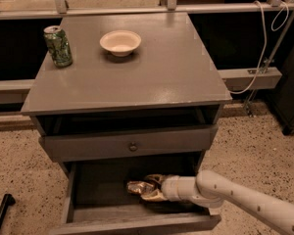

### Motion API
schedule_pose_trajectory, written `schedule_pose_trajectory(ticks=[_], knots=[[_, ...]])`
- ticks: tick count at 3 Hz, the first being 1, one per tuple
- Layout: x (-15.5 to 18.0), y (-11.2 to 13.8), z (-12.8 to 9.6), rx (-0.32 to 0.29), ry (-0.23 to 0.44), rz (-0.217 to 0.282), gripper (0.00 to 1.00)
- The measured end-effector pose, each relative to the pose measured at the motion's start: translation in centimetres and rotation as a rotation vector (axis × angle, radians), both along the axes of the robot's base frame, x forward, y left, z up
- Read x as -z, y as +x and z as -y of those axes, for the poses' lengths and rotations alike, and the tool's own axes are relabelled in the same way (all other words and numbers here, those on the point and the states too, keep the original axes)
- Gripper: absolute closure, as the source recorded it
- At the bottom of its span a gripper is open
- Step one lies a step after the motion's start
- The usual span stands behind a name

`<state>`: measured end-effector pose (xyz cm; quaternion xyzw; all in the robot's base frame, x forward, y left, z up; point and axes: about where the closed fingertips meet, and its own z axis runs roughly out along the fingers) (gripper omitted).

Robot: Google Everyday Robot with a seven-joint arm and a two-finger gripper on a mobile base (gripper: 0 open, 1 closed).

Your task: Pick orange can from middle drawer and place on counter

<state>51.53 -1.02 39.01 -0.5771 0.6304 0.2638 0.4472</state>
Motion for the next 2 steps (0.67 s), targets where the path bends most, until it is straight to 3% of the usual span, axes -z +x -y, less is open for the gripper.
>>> schedule_pose_trajectory(ticks=[1,2], knots=[[-4.8,-0.8,0.8,-0.041,0.107,0.081,1.0],[-12.1,-3.4,3.0,-0.137,0.156,0.193,1.0]])
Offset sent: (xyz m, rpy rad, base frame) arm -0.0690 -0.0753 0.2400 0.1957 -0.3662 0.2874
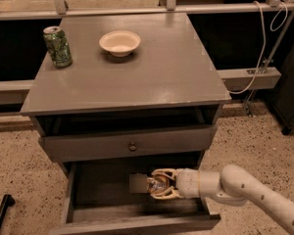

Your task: Pick orange can from middle drawer and place on counter

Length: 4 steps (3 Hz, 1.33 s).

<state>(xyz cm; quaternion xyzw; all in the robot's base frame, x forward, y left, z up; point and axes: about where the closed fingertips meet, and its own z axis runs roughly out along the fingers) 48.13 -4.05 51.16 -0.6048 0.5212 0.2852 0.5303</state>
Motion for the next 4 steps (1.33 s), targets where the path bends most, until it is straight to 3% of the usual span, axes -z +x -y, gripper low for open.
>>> schedule_pose_trajectory(ticks=[1,2,4], knots=[[-7.9,-2.4,2.8,-0.084,-0.019,0.123,1.0],[-16.8,-1.7,6.3,-0.104,-0.112,0.238,1.0],[-27.3,3.1,10.8,-0.036,-0.208,0.346,1.0]])
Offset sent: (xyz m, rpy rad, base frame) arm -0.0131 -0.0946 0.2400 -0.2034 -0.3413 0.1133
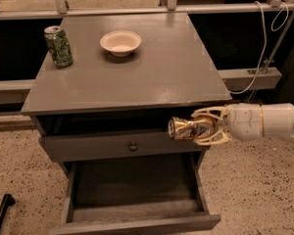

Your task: Pick orange can from middle drawer and place on counter

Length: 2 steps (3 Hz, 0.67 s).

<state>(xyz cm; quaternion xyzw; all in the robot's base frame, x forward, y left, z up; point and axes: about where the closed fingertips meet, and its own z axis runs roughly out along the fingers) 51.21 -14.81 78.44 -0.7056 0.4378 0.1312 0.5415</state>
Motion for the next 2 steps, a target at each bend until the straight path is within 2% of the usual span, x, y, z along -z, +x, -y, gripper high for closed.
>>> schedule_pose_trajectory(ticks=[1,2], knots=[[-5.3,3.2,0.9,0.063,-0.054,0.056,1.0],[-8.3,5.1,1.1,0.094,-0.08,0.082,1.0]])
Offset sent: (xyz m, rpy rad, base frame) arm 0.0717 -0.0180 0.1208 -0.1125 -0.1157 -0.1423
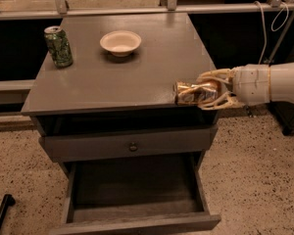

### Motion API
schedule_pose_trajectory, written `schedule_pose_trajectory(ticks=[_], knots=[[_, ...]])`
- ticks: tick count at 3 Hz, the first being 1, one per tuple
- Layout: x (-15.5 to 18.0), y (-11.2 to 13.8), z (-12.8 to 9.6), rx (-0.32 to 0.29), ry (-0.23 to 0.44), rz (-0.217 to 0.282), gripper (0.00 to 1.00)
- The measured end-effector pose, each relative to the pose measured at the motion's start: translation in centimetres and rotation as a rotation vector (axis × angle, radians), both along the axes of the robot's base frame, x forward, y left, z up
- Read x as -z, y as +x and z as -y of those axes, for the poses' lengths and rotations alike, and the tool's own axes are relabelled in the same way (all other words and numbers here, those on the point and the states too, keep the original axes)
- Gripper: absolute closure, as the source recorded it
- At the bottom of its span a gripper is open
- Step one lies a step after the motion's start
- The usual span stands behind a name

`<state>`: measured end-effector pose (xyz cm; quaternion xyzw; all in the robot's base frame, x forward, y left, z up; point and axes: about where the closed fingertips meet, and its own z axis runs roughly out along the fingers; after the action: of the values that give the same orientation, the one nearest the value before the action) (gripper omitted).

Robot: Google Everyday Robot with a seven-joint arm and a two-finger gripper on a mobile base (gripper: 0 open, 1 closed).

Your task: Pick orange can from middle drawer and place on counter

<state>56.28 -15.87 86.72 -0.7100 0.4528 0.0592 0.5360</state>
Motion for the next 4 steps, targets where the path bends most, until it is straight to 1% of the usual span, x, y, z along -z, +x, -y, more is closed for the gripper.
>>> schedule_pose_trajectory(ticks=[1,2,3,4], knots=[[-1.7,2.6,-0.9,-0.002,-0.008,-0.032,1.0],[-1.7,5.5,-3.2,-0.039,-0.004,-0.107,1.0],[-1.7,7.6,-7.0,-0.124,0.011,-0.186,1.0],[-1.6,8.2,-8.9,-0.169,0.015,-0.222,1.0]])
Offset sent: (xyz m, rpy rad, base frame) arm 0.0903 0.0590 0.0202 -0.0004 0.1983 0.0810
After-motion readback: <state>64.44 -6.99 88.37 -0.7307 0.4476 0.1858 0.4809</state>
